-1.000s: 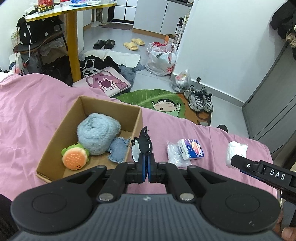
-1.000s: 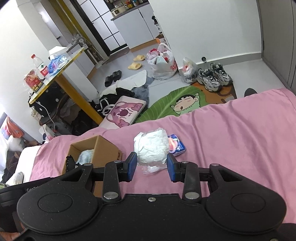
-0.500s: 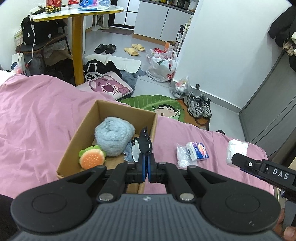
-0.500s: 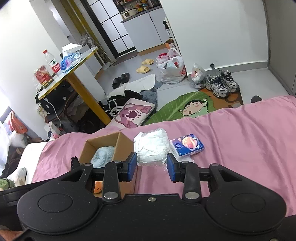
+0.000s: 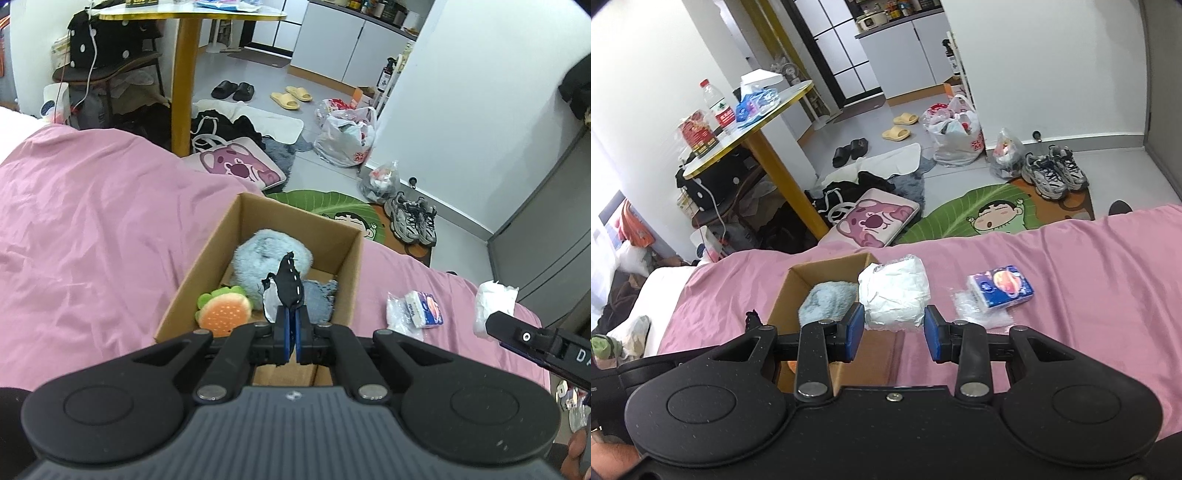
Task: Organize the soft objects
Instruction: 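Carry the black patch and white cloth over the box with both grippers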
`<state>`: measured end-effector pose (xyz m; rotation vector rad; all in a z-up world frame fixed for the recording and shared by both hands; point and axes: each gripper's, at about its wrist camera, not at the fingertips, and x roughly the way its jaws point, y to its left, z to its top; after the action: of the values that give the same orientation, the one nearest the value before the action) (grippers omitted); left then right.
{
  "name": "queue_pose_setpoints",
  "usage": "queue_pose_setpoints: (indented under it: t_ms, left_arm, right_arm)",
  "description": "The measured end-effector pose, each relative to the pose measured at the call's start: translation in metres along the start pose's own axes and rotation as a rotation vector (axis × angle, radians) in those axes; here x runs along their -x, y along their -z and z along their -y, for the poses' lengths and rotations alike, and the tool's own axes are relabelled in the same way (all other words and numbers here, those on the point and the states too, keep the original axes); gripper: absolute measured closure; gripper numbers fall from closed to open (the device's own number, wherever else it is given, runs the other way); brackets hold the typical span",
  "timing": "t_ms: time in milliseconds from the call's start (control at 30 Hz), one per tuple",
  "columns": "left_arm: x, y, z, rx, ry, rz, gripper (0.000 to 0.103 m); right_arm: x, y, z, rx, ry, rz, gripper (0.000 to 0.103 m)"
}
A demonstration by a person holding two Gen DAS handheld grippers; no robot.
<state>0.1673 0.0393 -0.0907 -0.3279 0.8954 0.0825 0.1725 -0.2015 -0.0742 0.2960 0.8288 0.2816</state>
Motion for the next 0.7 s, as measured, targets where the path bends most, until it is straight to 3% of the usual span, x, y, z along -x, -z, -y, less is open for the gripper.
queue_pose_setpoints:
  t_ms: [700]
  left_arm:
    - [-0.028, -0.005, -0.051, 0.097, -0.004, -0.059, 0.101]
  right_arm:
    - [-0.044, 0.007, -0.064, 0.102, -0.019, -0.1, 0.068]
